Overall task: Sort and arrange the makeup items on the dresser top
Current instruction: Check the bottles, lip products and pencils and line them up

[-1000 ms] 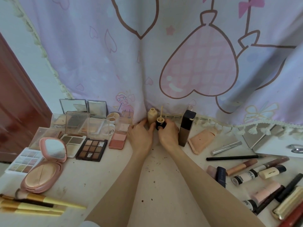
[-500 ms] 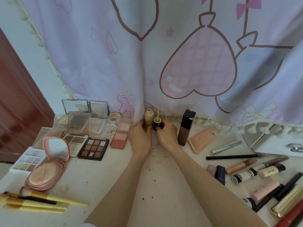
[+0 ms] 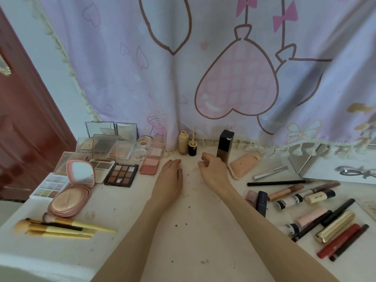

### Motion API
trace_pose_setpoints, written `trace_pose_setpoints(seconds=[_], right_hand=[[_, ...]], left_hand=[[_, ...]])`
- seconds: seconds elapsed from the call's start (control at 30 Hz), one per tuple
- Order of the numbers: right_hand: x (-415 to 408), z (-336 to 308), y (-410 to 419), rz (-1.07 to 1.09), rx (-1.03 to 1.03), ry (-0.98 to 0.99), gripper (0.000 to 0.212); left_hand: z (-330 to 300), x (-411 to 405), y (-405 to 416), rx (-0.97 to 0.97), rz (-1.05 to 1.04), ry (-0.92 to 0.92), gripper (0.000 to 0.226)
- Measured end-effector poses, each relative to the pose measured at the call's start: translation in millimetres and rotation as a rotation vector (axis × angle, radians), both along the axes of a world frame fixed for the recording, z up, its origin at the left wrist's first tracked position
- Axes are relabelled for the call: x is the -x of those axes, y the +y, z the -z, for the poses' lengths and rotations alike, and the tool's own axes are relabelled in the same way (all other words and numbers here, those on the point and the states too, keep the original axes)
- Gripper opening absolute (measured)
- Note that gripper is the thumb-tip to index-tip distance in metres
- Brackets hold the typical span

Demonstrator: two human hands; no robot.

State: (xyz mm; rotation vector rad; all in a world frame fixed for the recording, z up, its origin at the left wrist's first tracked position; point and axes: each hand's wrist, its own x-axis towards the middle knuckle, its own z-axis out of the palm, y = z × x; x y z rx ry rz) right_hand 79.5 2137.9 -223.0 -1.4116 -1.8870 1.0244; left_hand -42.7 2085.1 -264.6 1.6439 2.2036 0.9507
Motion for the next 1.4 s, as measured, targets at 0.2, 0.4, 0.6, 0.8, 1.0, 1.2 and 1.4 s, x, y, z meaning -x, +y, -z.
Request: trace_pose_setpoints(seconds=[0.2, 0.4, 0.6, 0.8, 1.0, 1.2, 1.4], right_hand=[[-43.3, -11.2, -13.9, 0.024, 0.248, 0.375, 0.025], [-80.1, -11.5, -1.1, 0.125, -0.03, 0.106, 0.021], [-83.3, -14.2, 13.2, 0.096, -0.157, -0.204, 0.037], [-68.4, -4.6, 23.4, 0.048, -0.148, -0.173, 0.055], [-56.3, 2.1, 31.9, 0.063, -0.168, -0.063, 0.036], [-56.1, -11.1, 11.5, -0.053, -0.224, 0.109, 0.022], [-63.4, -37.4, -20.0, -0.309, 0.035, 0.38, 0.016]], left_hand=[[7.8, 3.6, -16.6, 0.009, 0.035, 0.263, 0.042], [7.9, 1.9, -18.1, -0.025, 0.026, 0.247, 0.041], [7.4, 0.9, -19.2, -0.039, 0.019, 0.236, 0.041], [6.5, 1.3, -18.5, -0.047, 0.019, 0.232, 0.041], [8.4, 2.9, -19.1, -0.056, 0.02, 0.225, 0.04], [-4.0, 4.0, -24.0, -0.141, -0.028, -0.087, 0.033], [-72.0, -12.0, -36.2, -0.227, 0.112, -0.502, 0.035]])
